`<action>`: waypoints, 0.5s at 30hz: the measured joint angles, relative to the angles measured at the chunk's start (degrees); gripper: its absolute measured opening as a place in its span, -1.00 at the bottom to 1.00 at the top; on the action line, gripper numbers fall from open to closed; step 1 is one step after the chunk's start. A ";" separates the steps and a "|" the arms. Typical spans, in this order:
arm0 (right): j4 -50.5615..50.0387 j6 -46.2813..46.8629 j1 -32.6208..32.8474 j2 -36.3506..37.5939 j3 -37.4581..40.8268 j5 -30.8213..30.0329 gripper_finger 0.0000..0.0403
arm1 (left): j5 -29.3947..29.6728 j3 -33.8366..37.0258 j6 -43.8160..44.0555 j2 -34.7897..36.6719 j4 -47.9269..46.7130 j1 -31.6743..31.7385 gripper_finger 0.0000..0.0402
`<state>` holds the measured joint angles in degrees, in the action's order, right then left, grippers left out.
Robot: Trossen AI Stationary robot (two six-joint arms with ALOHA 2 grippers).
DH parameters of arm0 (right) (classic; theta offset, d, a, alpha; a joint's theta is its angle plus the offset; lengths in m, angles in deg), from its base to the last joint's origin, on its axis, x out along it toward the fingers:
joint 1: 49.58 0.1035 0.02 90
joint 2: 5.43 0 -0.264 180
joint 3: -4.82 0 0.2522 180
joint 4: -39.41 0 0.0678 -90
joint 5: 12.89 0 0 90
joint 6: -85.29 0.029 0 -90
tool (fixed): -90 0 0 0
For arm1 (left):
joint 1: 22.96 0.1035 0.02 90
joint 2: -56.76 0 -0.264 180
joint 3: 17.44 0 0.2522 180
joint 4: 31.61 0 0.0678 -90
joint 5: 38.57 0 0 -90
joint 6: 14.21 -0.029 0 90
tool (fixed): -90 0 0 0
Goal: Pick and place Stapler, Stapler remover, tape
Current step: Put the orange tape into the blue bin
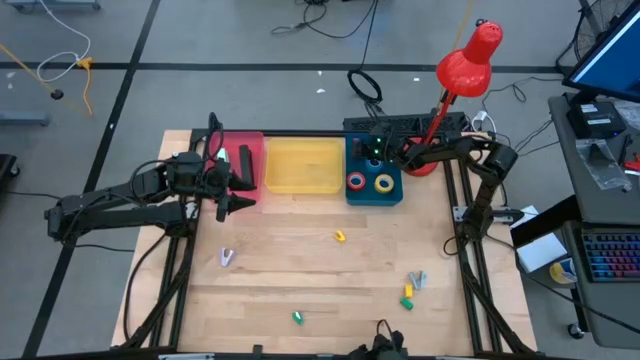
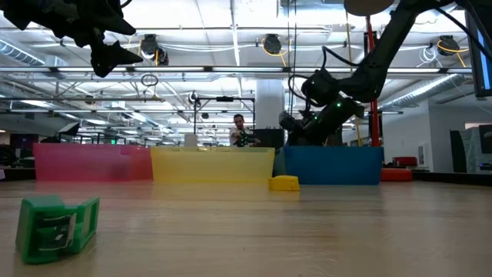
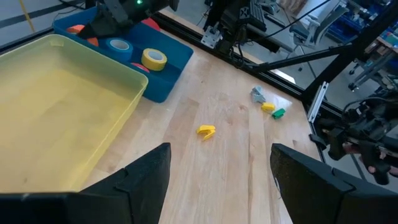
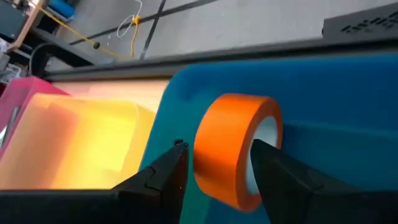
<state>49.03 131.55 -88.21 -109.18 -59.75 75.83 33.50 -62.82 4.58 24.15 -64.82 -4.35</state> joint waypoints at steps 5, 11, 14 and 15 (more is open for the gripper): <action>0.48 -0.45 -0.02 0.00 0.00 -0.13 -0.29 | 0.02 0.00 -0.03 -0.01 0.00 0.00 0.36; 0.65 -2.08 -0.02 0.06 0.00 -0.08 -0.53 | 0.03 0.00 -0.04 -0.01 0.00 0.00 0.36; 0.36 -3.58 0.03 1.23 0.02 -0.08 -0.59 | 0.04 0.00 -0.06 -0.01 0.00 0.00 0.36; 0.40 -4.10 0.11 1.70 0.02 -0.06 -0.59 | 0.04 0.00 -0.04 -0.01 0.00 0.00 0.36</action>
<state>49.44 127.45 -88.10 -107.48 -59.72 75.77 33.54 -62.82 4.53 24.14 -64.82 -4.35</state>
